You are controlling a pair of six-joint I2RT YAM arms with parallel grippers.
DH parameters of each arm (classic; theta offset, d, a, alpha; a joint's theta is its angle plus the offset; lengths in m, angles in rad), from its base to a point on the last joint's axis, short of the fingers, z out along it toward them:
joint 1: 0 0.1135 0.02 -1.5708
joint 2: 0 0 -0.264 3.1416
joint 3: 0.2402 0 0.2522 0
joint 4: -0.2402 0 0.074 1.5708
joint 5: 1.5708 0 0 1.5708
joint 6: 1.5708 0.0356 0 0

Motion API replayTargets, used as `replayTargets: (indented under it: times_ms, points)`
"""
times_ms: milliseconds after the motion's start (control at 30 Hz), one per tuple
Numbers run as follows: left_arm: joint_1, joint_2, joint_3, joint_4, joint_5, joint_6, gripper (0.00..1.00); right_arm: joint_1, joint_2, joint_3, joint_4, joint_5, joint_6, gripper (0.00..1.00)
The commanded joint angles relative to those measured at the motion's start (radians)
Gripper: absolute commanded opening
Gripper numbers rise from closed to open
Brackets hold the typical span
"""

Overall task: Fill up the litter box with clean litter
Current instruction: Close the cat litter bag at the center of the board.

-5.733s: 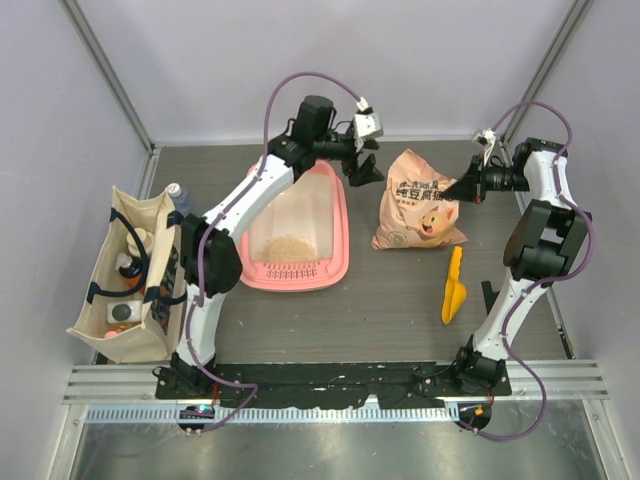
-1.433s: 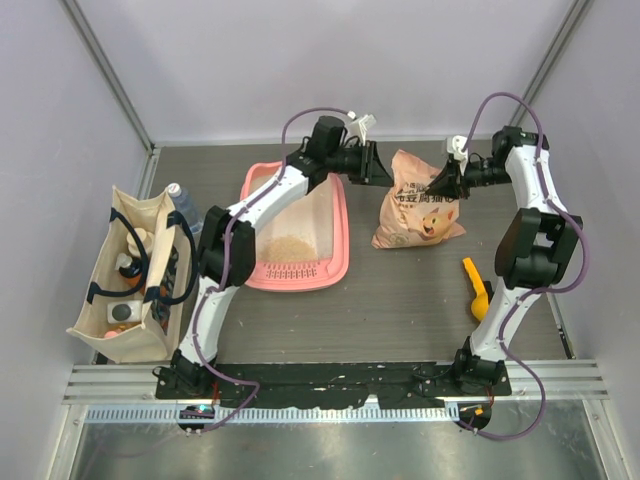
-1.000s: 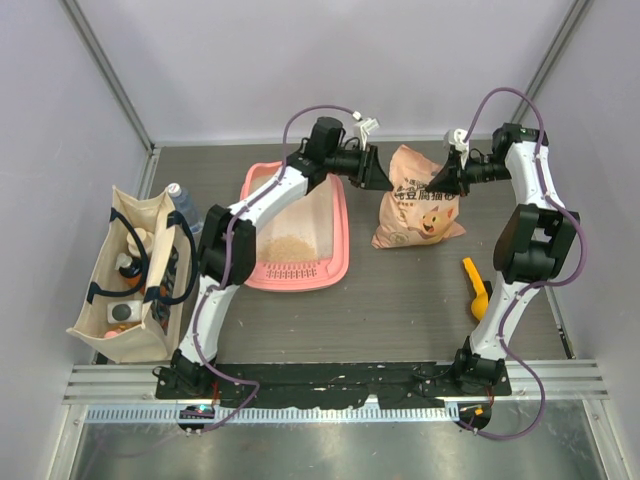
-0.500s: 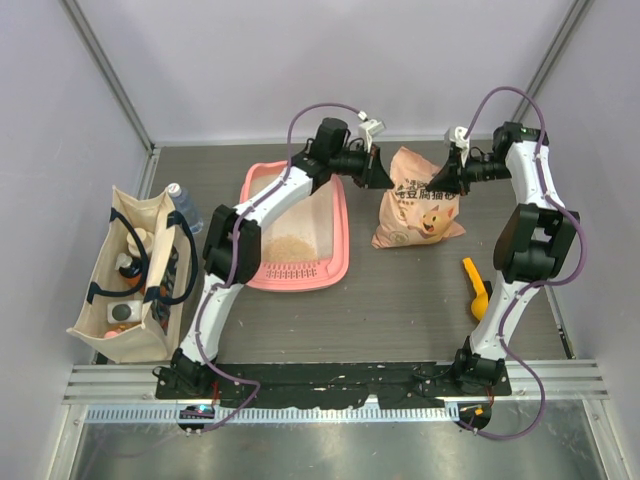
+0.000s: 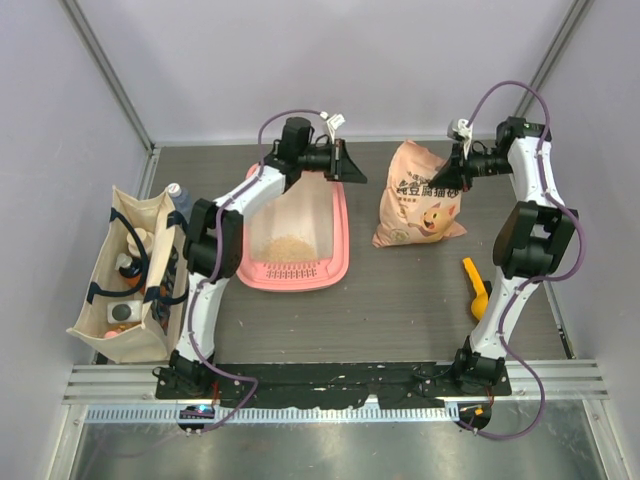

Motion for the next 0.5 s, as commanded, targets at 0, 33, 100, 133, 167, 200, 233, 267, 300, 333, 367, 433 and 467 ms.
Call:
replayTargets:
  times_ms: [0, 33, 100, 133, 167, 200, 233, 267, 300, 333, 367, 433, 467]
  points:
    - [-0.021, -0.071, -0.016, 0.164, 0.024, -0.059, 0.05, -0.033, -0.05, 0.06, -0.136, -0.033, 0.04, 0.01]
    - [-0.027, -0.074, -0.008, 0.173, -0.014, -0.025, 0.18, -0.027, -0.056, 0.054, -0.136, -0.029, 0.037, 0.01]
    - [-0.05, -0.073, 0.029, 0.123, -0.074, 0.089, 0.51, -0.022, -0.068, 0.039, -0.137, -0.022, 0.051, 0.15]
    - [-0.06, -0.047, 0.102, 0.053, -0.14, 0.121, 0.59, -0.024, -0.07, 0.039, -0.137, -0.022, 0.067, 0.33]
    - [-0.074, -0.027, 0.148, 0.02, -0.163, 0.141, 0.63, -0.024, -0.074, 0.042, -0.139, -0.027, 0.093, 0.37]
    - [-0.077, -0.001, 0.193, 0.006, -0.183, 0.127, 0.67, -0.025, -0.089, 0.049, -0.137, -0.027, 0.098, 0.4]
    - [-0.077, 0.044, 0.267, 0.012, -0.188, 0.107, 0.7, -0.027, -0.1, 0.049, -0.136, -0.028, 0.098, 0.53]
    - [-0.08, 0.062, 0.295, 0.012, -0.206, 0.092, 0.74, -0.034, -0.113, 0.048, -0.119, -0.035, 0.098, 0.6]
    - [-0.082, 0.072, 0.317, 0.006, -0.235, 0.09, 0.81, -0.039, -0.129, 0.031, -0.089, -0.042, 0.154, 0.66]
    - [-0.087, 0.076, 0.34, -0.031, -0.255, 0.116, 0.82, -0.048, -0.163, 0.017, -0.038, -0.051, 0.211, 0.73]
    - [-0.093, 0.091, 0.354, -0.051, -0.283, 0.127, 0.84, -0.074, -0.183, -0.004, 0.128, -0.062, 0.317, 0.77]
    - [-0.094, 0.121, 0.404, -0.098, -0.263, 0.118, 0.84, -0.106, -0.241, -0.102, 0.345, -0.094, 0.666, 0.79]
    - [-0.094, 0.147, 0.418, -0.115, -0.259, 0.109, 0.85, -0.132, -0.26, -0.189, 0.583, -0.094, 0.783, 0.79]
